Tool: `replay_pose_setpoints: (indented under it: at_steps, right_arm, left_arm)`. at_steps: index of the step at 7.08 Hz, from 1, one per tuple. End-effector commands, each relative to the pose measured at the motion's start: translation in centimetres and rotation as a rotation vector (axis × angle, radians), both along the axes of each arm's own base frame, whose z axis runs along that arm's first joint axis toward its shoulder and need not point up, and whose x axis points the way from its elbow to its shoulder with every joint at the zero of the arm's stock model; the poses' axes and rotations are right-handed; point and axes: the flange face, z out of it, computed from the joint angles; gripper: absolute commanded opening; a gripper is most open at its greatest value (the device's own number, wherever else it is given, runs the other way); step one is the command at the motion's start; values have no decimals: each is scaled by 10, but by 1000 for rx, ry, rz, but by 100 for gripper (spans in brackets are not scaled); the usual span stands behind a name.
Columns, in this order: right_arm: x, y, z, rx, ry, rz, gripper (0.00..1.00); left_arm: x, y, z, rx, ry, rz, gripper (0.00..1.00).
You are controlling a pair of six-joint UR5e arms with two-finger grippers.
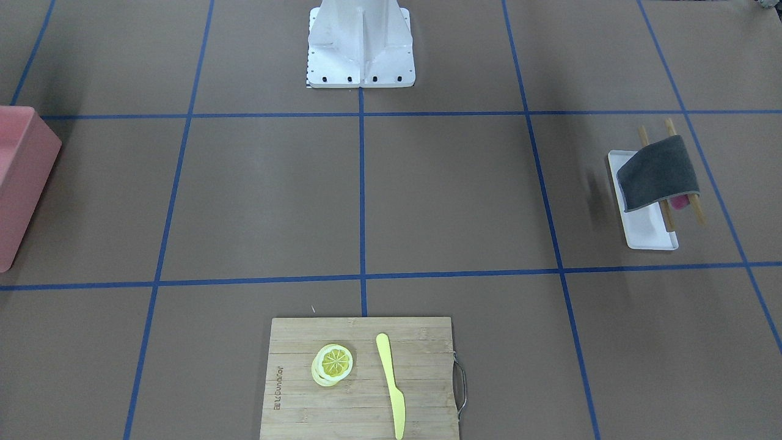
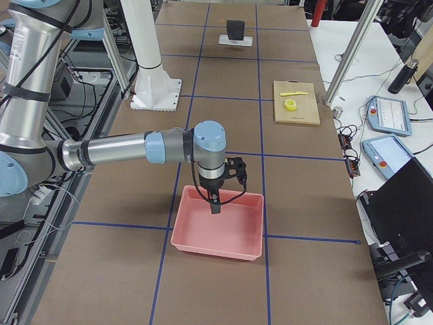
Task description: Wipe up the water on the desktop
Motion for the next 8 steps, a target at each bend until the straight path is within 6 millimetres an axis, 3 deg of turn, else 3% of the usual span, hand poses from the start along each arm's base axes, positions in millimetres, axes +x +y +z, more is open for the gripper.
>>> replay_pose_setpoints:
  at_steps: [1,3,6,7,8]
  right_arm:
    - [0,0,0,1,-1,0,100]
    - [-1,0,-3,5,-9,-1,100]
    - [-1,-7,-20,47,-10,0,100]
    - [-1,-17,-41,95,-13,2,100]
    - [1,-21,-50,116,-6,6,100]
  left_arm:
    - [0,0,2,-5,-1,0,98]
    - [0,-2,-3,19,-1,0,98]
    - [-1,-9,-24,250,-20,-2,98]
    - [-3,-27,-49,348,-26,-7,98]
    - [-3,-28,-55,367,-23,-5,98]
